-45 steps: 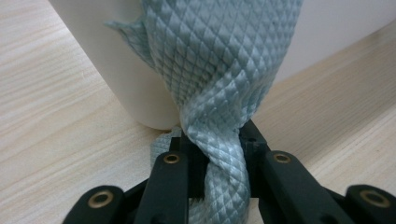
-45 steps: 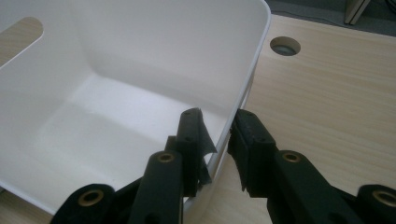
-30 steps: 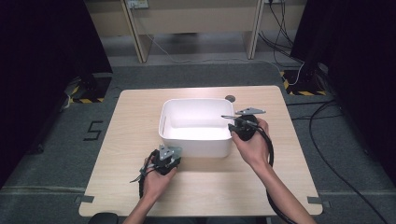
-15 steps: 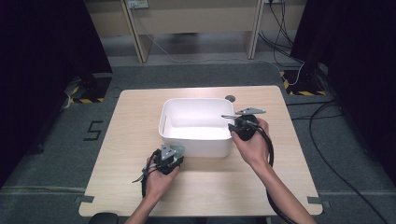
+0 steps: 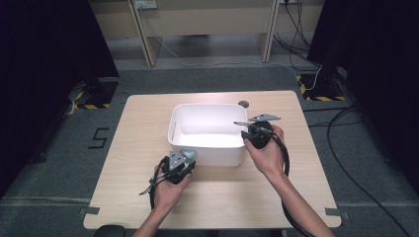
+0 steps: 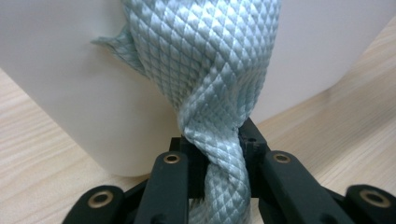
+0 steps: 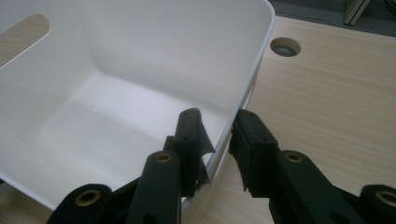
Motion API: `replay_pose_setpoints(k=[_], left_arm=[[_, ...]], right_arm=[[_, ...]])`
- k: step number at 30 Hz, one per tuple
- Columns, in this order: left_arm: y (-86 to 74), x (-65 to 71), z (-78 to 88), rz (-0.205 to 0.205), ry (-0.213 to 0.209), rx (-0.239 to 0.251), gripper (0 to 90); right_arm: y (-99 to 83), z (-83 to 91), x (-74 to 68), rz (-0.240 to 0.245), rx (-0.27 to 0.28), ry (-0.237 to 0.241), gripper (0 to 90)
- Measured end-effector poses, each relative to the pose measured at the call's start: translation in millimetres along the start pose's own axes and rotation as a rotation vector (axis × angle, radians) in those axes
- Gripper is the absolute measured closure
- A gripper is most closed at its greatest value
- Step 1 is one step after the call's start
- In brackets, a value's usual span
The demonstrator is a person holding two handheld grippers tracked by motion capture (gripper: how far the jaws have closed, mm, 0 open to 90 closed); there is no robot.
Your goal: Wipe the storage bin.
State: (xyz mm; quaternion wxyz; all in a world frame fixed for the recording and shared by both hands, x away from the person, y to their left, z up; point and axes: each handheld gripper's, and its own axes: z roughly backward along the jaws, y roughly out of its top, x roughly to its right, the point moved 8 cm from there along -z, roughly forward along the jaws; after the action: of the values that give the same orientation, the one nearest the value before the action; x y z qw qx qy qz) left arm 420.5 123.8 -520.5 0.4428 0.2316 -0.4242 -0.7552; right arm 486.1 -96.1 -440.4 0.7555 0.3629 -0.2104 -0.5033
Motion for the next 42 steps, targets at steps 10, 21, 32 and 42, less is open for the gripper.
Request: replay_pose_setpoints(k=[10,21,32,42], left_arm=[[15.0,8.0,9.8,-0.005,0.004,0.044,77.2],[22.0,10.4,13.5,-0.003,0.004,0.041,77.2],[23.3,17.1,9.7,0.005,-0.003,0.015,77.2],[19.9,18.5,4.6,0.011,0.002,-0.006,77.2]], right_arm=[[0.0,0.1,-0.2,0.001,-0.001,0.000,71.7],[0.0,0.1,-0.4,0.001,-0.001,0.001,71.7],[0.1,0.1,-0.5,0.000,-0.001,0.000,71.7],[0.0,0.1,-0.4,0.001,-0.001,0.001,71.7]])
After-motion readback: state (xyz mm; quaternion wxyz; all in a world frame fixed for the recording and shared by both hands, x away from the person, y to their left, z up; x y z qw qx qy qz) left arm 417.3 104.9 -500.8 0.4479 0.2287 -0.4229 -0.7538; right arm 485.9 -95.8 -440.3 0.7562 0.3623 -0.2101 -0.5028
